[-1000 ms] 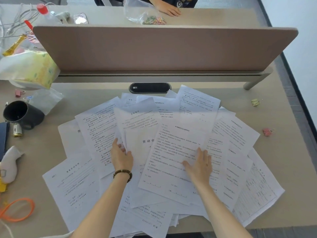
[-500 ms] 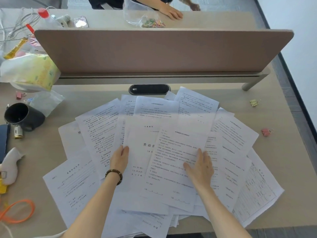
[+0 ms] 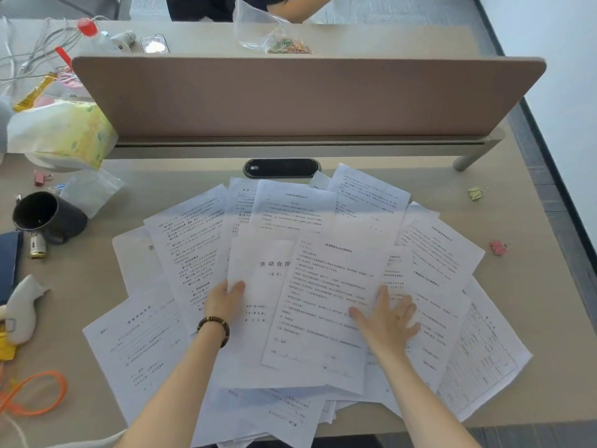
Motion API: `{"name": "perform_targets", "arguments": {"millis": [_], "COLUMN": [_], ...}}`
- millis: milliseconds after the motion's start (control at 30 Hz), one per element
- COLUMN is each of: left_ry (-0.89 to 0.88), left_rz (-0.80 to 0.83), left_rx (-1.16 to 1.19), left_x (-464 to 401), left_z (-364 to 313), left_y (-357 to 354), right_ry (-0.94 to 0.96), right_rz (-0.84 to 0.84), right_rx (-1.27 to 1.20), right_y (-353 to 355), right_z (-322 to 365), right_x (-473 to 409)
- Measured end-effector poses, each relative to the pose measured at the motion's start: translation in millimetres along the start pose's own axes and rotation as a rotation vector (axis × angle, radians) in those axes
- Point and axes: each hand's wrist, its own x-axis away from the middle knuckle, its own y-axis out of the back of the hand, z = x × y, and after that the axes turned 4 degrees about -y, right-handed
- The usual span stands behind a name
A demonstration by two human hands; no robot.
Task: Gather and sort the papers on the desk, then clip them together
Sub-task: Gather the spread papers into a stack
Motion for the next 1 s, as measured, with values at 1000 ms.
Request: {"name": "perform_targets", "arguments": {"millis": [1000], "left_ry": [0.036], "left_rz": [0.407], "left_rx": [-0.013], "left_x": [20], "left_z": [1], "left_y": [-20], "right_ry": [-0.124], "right_rz": [-0.021], "right_rx": [-0.359], "right_y": [15], "right_z": [-1], "right_x": [-3]}}
